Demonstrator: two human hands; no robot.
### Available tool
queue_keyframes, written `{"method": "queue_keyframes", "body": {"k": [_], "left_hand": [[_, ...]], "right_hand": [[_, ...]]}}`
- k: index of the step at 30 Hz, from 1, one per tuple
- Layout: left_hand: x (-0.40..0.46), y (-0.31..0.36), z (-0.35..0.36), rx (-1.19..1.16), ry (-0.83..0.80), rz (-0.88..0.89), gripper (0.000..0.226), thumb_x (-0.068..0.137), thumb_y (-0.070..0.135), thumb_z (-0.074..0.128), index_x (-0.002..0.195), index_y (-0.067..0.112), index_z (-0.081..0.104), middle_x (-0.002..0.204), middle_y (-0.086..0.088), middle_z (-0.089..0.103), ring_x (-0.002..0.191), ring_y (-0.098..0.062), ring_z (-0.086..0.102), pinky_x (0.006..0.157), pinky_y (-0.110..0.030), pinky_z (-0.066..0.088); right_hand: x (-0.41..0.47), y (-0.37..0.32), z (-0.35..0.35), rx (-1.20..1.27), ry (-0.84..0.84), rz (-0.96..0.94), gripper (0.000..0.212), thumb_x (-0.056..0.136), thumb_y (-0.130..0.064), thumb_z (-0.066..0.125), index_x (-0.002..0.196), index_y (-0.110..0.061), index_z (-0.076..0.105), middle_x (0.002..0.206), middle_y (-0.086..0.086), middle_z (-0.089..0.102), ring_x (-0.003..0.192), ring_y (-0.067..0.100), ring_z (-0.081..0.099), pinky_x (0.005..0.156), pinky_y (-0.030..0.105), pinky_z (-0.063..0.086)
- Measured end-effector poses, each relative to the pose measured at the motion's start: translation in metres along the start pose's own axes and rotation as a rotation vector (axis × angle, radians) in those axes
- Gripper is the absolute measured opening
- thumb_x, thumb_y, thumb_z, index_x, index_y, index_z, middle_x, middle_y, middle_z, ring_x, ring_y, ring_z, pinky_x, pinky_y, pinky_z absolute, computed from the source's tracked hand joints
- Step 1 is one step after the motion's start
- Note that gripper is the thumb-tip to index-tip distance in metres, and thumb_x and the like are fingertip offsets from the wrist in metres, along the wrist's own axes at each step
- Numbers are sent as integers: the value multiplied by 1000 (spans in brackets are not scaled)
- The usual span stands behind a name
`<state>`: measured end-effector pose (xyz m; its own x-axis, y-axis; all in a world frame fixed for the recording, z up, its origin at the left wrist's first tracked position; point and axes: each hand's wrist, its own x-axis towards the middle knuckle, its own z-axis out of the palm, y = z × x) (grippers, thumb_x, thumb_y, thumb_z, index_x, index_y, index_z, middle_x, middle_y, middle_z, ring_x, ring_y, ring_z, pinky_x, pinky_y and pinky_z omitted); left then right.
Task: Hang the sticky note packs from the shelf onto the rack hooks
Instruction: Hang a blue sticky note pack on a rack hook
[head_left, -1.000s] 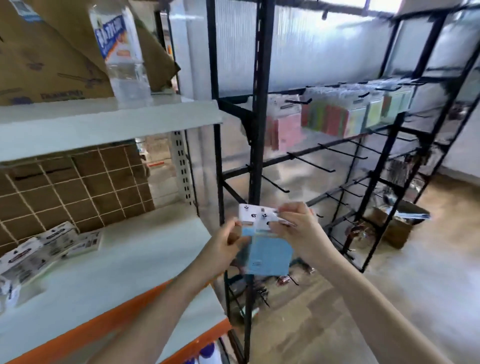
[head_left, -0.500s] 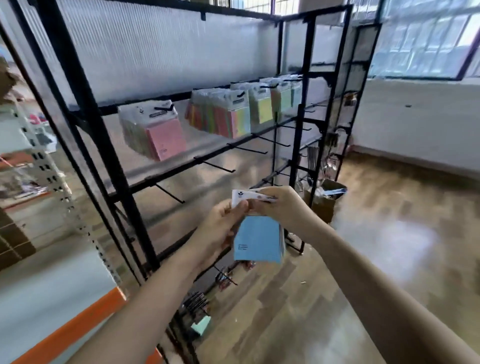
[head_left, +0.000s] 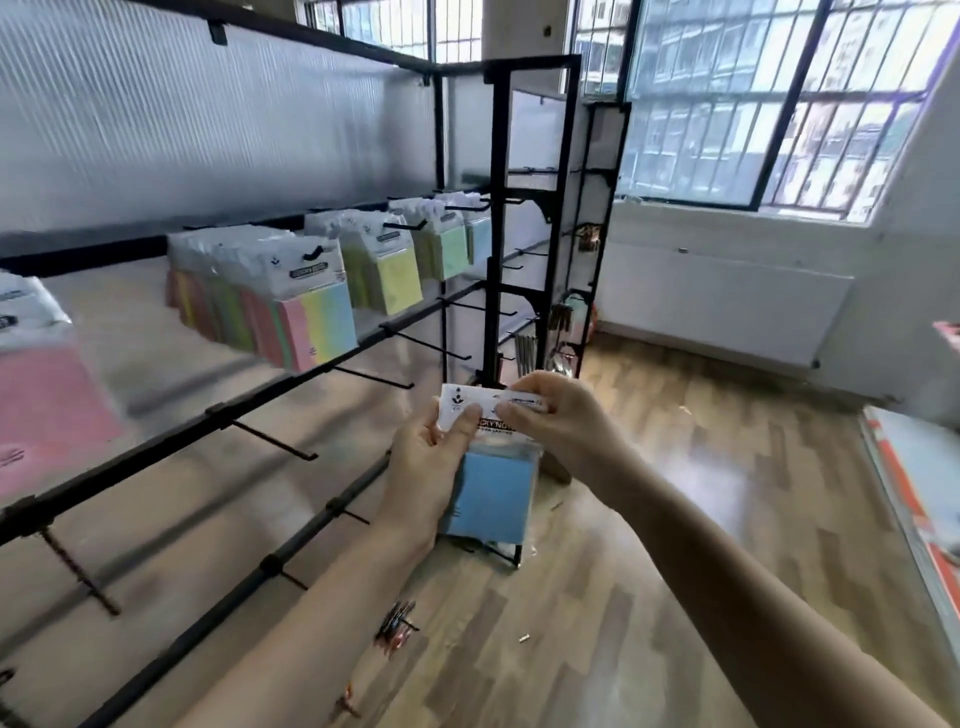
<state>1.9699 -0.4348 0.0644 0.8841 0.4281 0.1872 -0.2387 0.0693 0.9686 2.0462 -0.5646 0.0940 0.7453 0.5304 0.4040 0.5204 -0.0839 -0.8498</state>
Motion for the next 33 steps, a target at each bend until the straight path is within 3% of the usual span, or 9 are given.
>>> {"method": "queue_keyframes", "body": {"k": [2,5,9,16,22,29,33], "left_hand": [[29,1,7,22,-5,11,22,82,41,66,90,21,65,79,-10,72,64,-26,67,58,-41,54],[69,5,13,118,-31,43,38,74,51,64,93,18,64,77,-6,72,62,-19,68,51,-28,52],[114,9,17,105,-56,47,33,72,47,64,86,18,66,69,-1,71,58,-14,66,47,-23,49],[179,-2,34,103,-145,119,28,80,48,60,85,21,65,74,-6,69,63,-22,65,56,-34,51],[240,-20,59,80,-80,146,28,82,46,60,88,18,64,79,-10,69,65,-24,65,59,-36,51],[327,-24,100,201,13,350,14,89,39,57,80,35,66,74,10,70,65,-4,66,55,-16,49],[379,-20,125,247,126,422,15,92,35,57,79,34,65,73,14,69,66,1,65,57,-10,45]], "right_hand": [[28,7,-10,-51,18,-24,16,84,-17,71,73,-24,63,69,-9,60,60,-2,54,57,17,46],[64,16,-18,-45,-1,-61,13,85,-18,70,74,-22,65,72,-4,62,65,5,56,60,26,46],[103,31,-23,6,13,-113,14,86,-16,69,76,-24,65,67,-12,62,62,-1,55,58,15,44],[158,67,-32,15,73,-88,16,90,-22,64,74,-24,61,67,-10,61,60,-1,54,55,14,42],[211,102,-54,60,56,-97,12,90,-24,65,78,-26,65,71,-11,66,64,3,59,58,21,46],[296,129,-101,81,36,-197,6,86,-21,68,81,-18,68,69,-12,67,62,-3,58,58,11,43],[352,144,-126,101,20,-205,10,90,-16,66,92,-7,66,72,-3,65,61,3,56,59,19,46]]}}
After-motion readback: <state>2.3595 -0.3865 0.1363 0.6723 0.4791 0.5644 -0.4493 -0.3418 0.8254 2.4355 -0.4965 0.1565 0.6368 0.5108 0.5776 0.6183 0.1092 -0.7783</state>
